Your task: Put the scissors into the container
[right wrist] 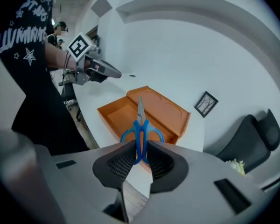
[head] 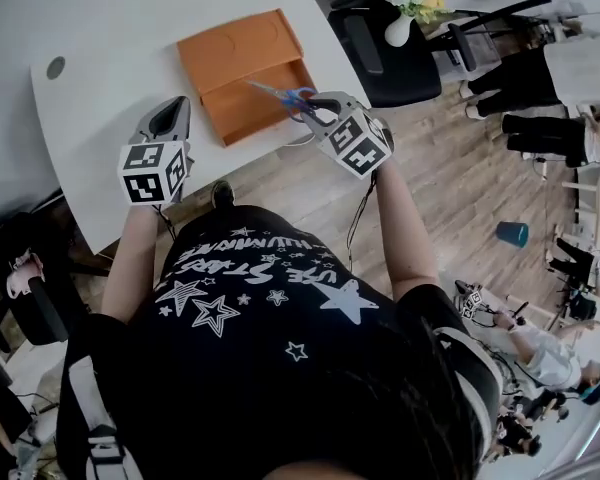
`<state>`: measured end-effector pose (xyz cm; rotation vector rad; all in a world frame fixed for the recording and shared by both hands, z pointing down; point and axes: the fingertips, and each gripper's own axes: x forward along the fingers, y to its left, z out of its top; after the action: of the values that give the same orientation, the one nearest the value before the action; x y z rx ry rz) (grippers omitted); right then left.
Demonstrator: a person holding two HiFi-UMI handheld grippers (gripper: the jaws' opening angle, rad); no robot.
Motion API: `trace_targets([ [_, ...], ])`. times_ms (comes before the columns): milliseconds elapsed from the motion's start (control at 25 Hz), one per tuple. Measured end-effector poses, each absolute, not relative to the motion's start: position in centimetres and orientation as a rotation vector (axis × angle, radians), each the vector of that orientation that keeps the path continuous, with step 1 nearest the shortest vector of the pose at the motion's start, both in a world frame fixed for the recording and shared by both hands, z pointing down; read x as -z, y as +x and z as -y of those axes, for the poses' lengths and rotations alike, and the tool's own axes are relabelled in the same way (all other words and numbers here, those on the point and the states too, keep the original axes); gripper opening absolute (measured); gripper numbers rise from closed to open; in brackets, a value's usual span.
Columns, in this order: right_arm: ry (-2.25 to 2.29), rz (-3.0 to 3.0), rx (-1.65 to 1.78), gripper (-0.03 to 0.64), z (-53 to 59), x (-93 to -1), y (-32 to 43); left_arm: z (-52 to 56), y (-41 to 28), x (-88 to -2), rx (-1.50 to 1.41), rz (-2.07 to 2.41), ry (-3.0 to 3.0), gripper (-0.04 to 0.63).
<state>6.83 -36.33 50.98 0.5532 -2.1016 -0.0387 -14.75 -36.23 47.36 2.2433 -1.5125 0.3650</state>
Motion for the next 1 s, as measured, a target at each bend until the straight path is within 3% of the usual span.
trace_targets([
  [440, 0.094, 1.914, 0.294, 0.095, 37.5, -54.1, 2.5, 38.2, -17.4, -47.6, -0.348, 1.512, 2.252, 0.018],
  [1000, -0.124, 1.720, 0.407, 0.095, 39.9, -59.8, 0.2, 40.4, -18.8, -49.5, -0.370, 1.446, 2.269, 0.018],
])
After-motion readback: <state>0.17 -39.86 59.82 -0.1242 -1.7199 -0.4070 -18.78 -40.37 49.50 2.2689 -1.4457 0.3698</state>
